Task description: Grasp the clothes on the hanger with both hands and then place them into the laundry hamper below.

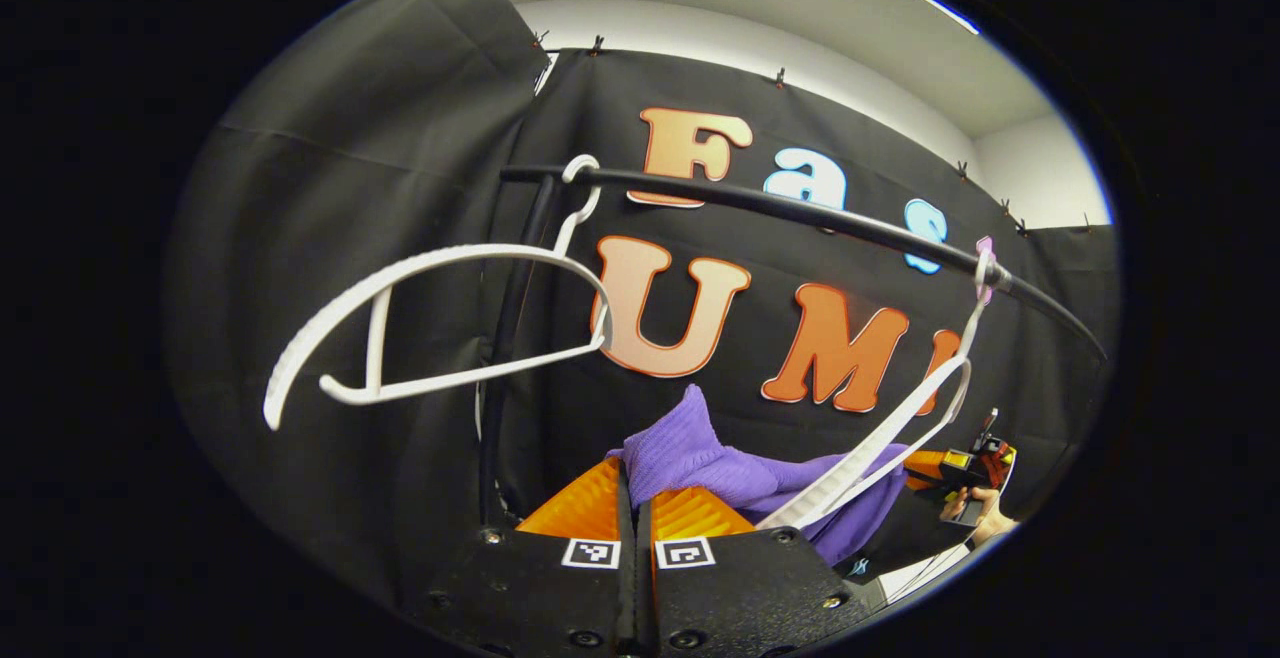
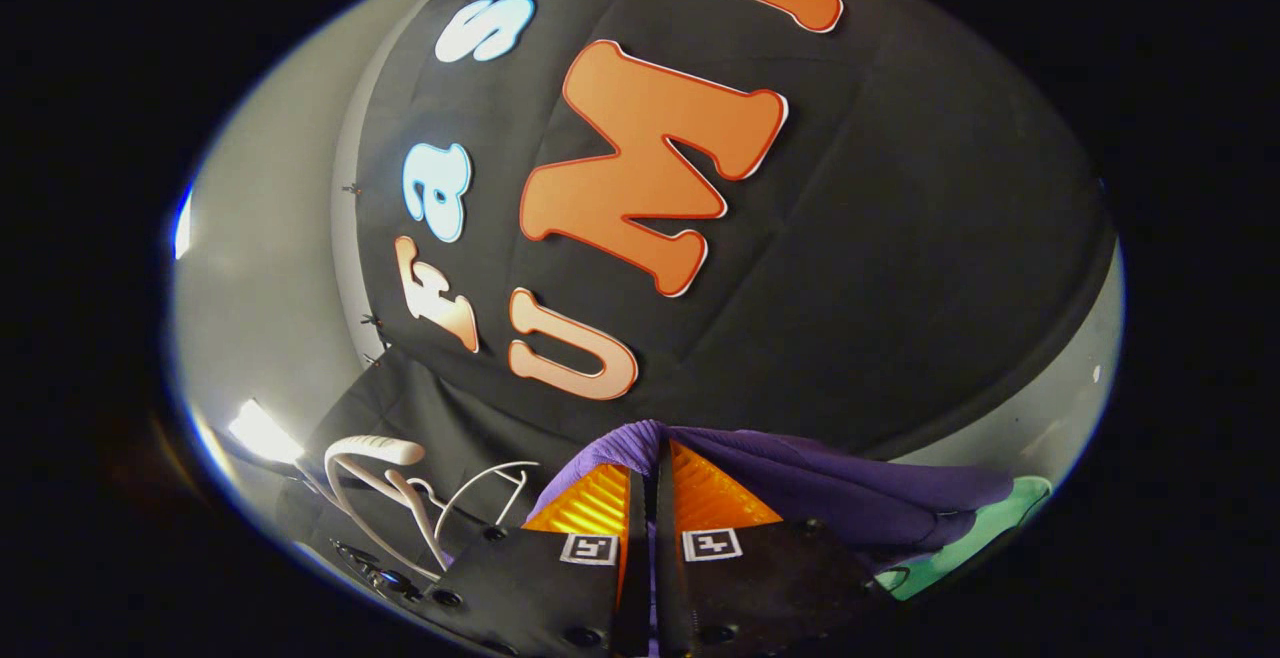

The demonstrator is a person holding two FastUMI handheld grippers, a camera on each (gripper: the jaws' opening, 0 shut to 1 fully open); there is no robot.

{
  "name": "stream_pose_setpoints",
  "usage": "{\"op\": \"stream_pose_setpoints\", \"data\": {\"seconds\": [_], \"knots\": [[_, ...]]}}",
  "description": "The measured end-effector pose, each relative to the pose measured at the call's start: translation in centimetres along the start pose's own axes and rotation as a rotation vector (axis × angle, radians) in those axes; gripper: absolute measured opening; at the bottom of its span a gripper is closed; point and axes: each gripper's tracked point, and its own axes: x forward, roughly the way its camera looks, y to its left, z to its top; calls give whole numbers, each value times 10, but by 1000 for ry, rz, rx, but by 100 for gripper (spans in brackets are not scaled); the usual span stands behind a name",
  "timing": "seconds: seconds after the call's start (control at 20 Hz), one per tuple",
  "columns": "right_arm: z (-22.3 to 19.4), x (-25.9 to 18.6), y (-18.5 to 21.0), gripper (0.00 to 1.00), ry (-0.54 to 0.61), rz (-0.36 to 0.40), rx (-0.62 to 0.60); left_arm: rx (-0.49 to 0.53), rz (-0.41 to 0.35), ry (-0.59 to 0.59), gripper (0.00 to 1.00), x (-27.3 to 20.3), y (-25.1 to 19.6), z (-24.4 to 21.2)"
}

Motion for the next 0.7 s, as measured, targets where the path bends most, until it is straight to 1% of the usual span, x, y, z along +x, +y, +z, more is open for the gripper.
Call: {"op": "stream_pose_setpoints", "data": {"seconds": [0.2,0.4,0.55,0.7], "knots": [[-25,-11,-19,10,29,-54,-18,-13,35,80,0,-4,14,-40],[-43,-26,-30,10,38,-92,-22,-33,28,144,0,-8,11,-76],[-61,-40,-33,10,50,-117,-44,-29,2,179,0,-9,-12,-98],[-84,-54,-33,10,69,-140,-68,-39,-50,214,0,-9,-42,-119]]}}
